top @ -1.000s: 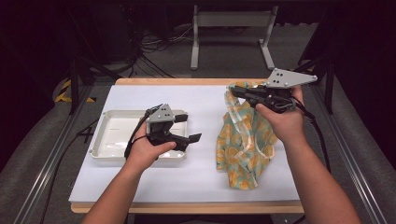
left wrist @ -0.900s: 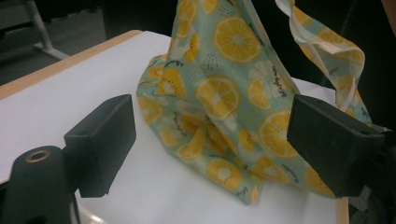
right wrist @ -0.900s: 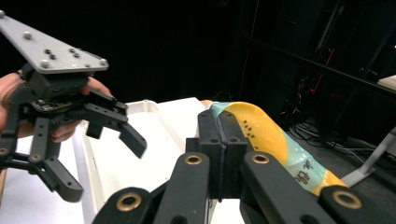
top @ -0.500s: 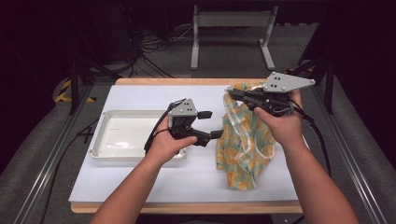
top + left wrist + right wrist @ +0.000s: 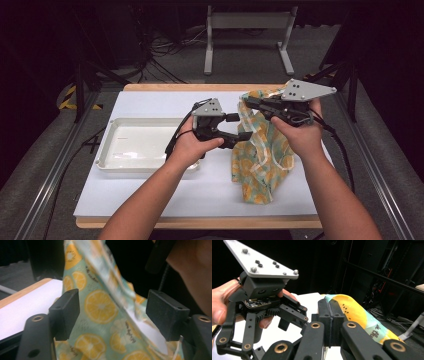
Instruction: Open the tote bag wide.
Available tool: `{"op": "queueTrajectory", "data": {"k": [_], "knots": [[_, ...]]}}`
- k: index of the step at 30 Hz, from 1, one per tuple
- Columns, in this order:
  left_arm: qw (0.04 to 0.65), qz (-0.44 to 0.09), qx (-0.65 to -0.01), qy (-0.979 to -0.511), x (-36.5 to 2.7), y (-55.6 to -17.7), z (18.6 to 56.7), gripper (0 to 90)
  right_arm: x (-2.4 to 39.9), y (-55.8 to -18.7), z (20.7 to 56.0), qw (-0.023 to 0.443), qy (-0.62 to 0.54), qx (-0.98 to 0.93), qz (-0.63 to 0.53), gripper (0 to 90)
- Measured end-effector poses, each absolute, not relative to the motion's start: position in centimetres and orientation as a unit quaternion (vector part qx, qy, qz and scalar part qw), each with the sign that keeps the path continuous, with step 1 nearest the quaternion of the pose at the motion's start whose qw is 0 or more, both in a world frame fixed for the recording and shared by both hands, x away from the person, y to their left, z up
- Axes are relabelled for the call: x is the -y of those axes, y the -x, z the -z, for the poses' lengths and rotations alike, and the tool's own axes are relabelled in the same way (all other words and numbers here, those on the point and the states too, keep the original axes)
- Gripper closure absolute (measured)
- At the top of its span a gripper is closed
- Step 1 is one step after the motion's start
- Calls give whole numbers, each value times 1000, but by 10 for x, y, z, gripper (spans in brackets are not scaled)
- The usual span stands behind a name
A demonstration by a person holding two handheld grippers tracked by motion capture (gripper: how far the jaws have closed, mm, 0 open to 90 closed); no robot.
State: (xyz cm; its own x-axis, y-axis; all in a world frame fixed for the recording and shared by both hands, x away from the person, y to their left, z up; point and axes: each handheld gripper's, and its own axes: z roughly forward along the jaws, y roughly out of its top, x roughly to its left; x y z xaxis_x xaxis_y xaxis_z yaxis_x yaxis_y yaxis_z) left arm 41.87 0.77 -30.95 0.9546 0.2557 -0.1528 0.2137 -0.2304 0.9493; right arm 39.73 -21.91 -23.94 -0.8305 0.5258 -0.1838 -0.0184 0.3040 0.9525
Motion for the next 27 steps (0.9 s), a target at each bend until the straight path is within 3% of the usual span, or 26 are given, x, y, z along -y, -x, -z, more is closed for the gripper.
{"op": "queueTrajectory", "data": {"k": [2, 8, 10, 27], "knots": [[602, -2, -150, -784, -3, -421, 310, 358, 219, -398, 240, 239, -165, -771, -567, 900], [593, 7, -152, -790, 0, -421, 312, 805, 220, -396, 242, 239, -166, -773, -564, 900], [592, 3, -159, -790, -3, -420, 310, 873, 222, -396, 242, 240, -166, -773, -563, 900], [606, -38, -183, -773, -34, -425, 301, 892, 260, -384, 246, 235, -201, -773, -555, 823]]}}
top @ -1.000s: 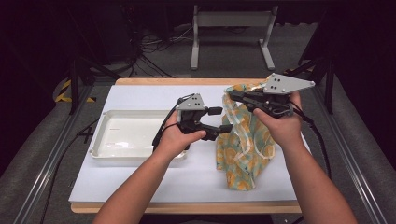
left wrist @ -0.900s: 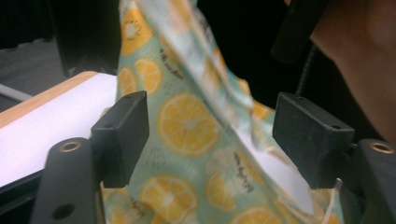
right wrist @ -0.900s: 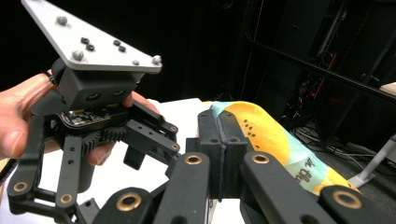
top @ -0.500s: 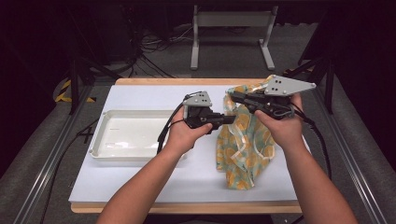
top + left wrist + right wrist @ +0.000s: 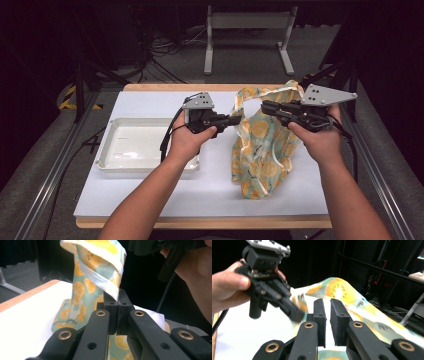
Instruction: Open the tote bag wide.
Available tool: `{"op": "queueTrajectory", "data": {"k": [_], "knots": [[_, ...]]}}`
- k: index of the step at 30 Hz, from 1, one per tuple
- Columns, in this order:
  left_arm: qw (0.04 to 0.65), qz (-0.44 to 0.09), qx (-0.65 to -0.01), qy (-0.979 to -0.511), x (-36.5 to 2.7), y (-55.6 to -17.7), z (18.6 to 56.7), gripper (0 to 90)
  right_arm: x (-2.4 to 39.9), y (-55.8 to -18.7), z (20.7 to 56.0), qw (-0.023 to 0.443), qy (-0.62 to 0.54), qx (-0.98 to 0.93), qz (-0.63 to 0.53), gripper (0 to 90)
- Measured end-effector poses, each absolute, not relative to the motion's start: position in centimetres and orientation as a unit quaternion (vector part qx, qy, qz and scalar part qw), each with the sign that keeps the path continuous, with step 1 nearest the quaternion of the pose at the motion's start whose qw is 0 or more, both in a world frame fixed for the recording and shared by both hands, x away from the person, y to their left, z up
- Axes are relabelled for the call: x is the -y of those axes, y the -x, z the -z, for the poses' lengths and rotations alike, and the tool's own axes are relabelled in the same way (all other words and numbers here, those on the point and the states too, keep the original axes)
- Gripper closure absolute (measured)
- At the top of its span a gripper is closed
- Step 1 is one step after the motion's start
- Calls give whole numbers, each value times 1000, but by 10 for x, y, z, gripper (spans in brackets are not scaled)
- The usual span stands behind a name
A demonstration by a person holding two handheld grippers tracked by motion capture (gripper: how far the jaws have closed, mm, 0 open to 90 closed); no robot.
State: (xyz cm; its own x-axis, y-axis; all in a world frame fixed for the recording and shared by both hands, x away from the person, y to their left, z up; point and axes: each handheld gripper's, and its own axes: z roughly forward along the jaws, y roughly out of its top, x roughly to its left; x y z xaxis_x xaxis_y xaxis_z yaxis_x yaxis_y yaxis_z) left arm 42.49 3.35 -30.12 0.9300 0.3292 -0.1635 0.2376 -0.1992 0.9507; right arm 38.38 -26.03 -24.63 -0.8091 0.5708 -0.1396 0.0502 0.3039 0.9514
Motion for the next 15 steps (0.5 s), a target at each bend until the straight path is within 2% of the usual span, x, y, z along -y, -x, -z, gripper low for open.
{"op": "queueTrajectory", "data": {"k": [5, 15], "knots": [[606, -44, -191, -771, -43, -425, 302, 891, 278, -377, 255, 240, -220, -766, -554, 787], [599, -55, -195, -775, -52, -425, 301, 892, 315, -374, 283, 240, -288, -768, -520, 635]]}}
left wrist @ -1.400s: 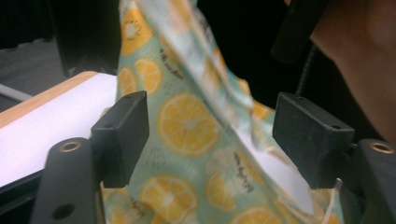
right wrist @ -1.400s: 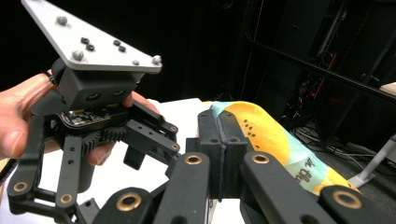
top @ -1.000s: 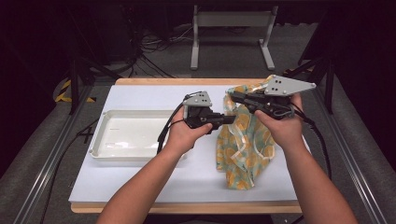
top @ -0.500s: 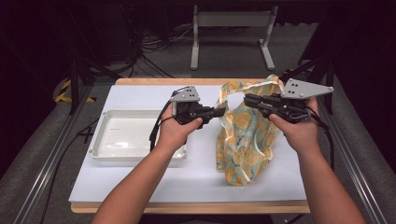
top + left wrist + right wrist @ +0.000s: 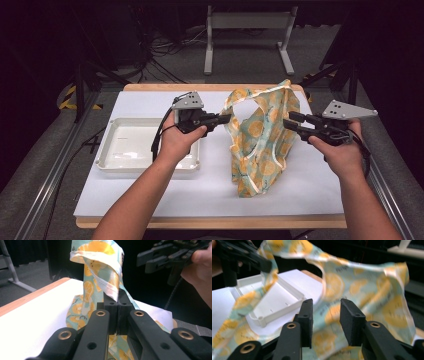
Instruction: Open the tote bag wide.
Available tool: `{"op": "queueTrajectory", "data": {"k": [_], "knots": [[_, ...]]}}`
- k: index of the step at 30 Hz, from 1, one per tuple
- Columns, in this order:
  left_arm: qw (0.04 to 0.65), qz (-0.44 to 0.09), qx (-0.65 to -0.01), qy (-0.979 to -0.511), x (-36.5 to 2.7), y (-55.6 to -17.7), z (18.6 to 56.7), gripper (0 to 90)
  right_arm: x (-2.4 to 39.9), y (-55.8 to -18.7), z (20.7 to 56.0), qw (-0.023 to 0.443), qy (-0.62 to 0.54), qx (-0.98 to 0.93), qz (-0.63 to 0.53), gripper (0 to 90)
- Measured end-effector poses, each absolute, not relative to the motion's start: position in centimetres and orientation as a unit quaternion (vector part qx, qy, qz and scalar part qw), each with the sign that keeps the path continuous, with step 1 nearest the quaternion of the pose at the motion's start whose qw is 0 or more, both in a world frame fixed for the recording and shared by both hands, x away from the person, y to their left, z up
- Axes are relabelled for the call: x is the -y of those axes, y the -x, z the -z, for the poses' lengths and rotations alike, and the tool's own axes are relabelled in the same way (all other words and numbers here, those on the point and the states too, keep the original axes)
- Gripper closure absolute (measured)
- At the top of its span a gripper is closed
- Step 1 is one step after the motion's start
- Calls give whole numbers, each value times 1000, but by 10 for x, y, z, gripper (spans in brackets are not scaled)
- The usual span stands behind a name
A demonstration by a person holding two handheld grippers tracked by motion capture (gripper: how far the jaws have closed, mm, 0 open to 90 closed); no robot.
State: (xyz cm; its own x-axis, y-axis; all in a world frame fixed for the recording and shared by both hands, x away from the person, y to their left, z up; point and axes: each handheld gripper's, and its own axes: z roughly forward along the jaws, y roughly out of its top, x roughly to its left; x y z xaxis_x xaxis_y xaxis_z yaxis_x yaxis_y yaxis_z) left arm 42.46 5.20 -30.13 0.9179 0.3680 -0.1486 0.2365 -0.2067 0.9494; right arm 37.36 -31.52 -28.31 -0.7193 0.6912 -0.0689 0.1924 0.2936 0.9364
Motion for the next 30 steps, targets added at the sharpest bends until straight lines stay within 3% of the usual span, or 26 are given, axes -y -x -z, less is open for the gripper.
{"op": "queueTrajectory", "data": {"k": [9, 16, 22, 24, 28, 30], "knots": [[596, -49, -200, -776, -54, -424, 305, 889, 324, -383, 316, 220, -338, -766, -500, 463], [595, -46, -200, -777, -55, -425, 307, 888, 326, -393, 335, 208, -359, -766, -490, 451], [595, -44, -202, -776, -56, -424, 309, 886, 320, -401, 349, 186, -361, -771, -491, 552], [594, -47, -200, -778, -56, -425, 309, 886, 320, -402, 352, 178, -363, -771, -492, 631], [593, -45, -202, -778, -56, -425, 310, 886, 322, -403, 354, 169, -356, -770, -502, 886], [593, -45, -203, -778, -56, -425, 310, 886, 322, -403, 354, 168, -352, -771, -503, 900]]}}
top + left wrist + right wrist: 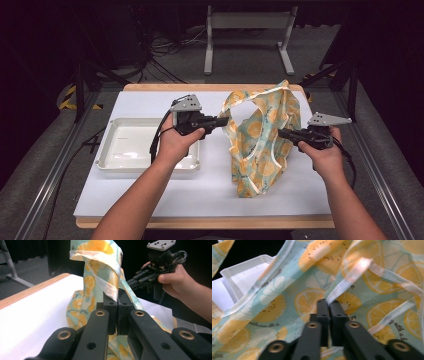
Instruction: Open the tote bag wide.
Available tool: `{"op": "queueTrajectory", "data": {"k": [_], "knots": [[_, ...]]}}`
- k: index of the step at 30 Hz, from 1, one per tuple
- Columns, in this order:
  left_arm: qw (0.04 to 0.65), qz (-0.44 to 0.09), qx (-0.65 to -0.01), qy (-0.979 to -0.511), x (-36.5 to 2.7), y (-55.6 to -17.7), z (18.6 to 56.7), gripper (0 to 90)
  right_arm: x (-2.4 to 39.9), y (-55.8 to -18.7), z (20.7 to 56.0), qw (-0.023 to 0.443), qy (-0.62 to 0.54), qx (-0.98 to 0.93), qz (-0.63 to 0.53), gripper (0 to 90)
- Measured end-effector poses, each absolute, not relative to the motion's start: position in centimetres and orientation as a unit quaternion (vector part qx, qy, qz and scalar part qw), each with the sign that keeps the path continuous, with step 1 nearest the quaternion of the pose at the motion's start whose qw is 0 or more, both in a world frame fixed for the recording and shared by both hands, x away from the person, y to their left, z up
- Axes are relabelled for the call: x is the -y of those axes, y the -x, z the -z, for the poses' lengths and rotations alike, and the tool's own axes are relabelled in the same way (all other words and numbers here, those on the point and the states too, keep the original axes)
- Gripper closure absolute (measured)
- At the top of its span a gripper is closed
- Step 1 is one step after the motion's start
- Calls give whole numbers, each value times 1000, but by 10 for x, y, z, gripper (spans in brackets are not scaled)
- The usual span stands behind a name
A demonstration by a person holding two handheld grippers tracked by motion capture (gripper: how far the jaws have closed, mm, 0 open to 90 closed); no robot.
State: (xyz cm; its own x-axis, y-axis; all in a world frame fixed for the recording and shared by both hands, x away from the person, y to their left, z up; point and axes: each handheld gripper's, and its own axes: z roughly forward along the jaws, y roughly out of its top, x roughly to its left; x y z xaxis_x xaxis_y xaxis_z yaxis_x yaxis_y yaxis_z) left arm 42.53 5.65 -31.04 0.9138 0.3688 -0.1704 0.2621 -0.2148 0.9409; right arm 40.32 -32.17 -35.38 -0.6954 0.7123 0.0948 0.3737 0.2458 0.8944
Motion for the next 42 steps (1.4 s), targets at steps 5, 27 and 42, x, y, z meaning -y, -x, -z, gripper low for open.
{"op": "queueTrajectory", "data": {"k": [5, 27, 42], "knots": [[592, -49, -208, -777, -59, -427, 312, 886, 324, -398, 347, 174, -340, -772, -508, 900], [582, -95, -250, -768, -90, -438, 315, 885, 367, -361, 310, 214, -342, -758, -513, 900], [561, -127, -288, -766, -111, -452, 326, 885, 384, -365, 320, 210, -364, -755, -504, 900]]}}
